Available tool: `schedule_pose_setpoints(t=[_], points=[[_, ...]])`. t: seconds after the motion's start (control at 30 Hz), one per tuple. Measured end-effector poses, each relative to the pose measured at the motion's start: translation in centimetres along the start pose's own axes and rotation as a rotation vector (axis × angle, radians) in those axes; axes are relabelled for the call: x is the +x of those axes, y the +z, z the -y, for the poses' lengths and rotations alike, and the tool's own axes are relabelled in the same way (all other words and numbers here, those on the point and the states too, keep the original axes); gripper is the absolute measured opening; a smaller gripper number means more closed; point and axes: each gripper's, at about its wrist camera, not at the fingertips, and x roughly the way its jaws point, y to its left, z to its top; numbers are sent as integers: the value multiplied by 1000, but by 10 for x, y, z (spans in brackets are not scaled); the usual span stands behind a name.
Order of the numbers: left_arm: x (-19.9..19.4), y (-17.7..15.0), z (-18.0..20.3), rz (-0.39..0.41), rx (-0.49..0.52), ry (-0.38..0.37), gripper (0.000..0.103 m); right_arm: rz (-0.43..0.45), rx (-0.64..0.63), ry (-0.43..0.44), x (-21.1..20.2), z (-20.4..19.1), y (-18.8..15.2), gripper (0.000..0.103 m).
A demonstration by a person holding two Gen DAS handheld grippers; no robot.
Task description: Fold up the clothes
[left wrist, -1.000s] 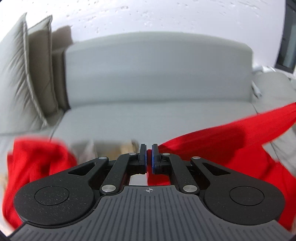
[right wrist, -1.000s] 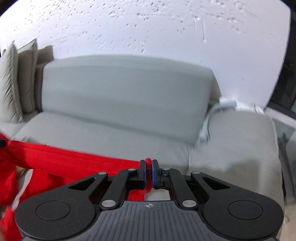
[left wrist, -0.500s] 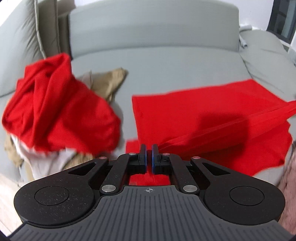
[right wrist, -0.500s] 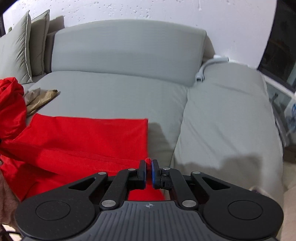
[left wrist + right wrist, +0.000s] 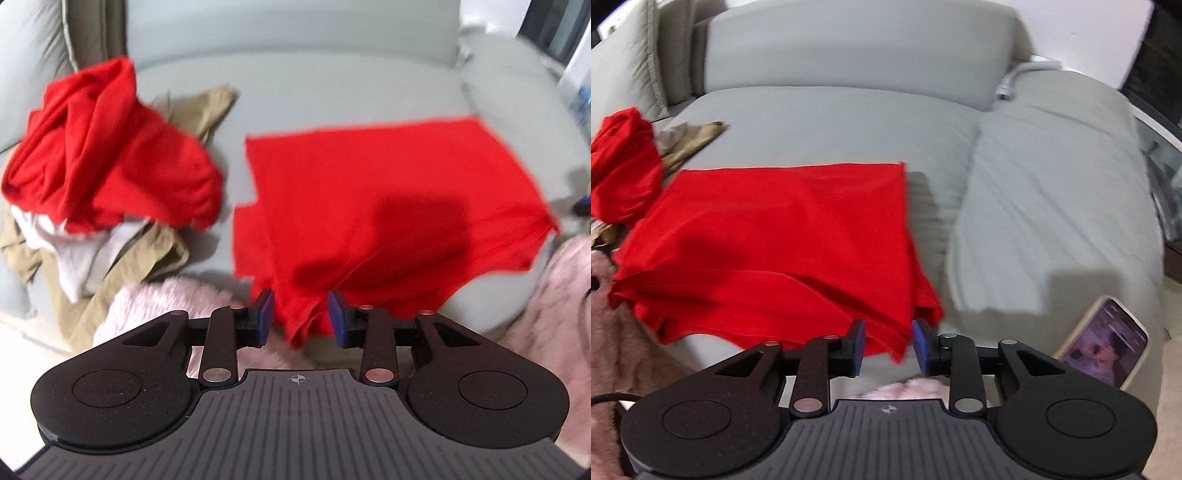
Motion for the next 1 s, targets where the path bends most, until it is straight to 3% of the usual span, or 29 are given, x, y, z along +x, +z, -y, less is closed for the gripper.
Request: schedule_pose_setpoints(t=[0.13, 0.2, 0.37, 0.53, 0.6, 0.7, 0.77, 0.87, 1.0], points=[[21, 32, 20, 45, 2, -42, 30, -25, 31, 27, 32, -27, 35, 30], [48, 49, 29, 12, -20, -49, 21, -58, 85, 36, 50, -28, 50, 29], [88, 65, 50, -58, -5, -73, 14, -172, 139, 41, 90, -38, 65, 29], [89, 46, 62, -169, 119, -190, 10, -290, 48, 67, 94, -45, 39, 30], [76, 29, 66, -256, 200, -260, 10, -325, 15, 87, 86, -44, 24, 30], [53, 6, 69, -321, 307, -241, 13, -368, -54, 110, 60, -37, -3, 31], [41, -1, 65, -304, 308, -213, 15, -337, -59, 94, 43, -31, -12, 32], [27, 1, 54, -245, 229, -188, 19, -276, -30, 78, 24, -21, -19, 38], [24, 16, 58, -112, 173, -133, 20, -191, 2, 49, 23, -21, -15, 39]])
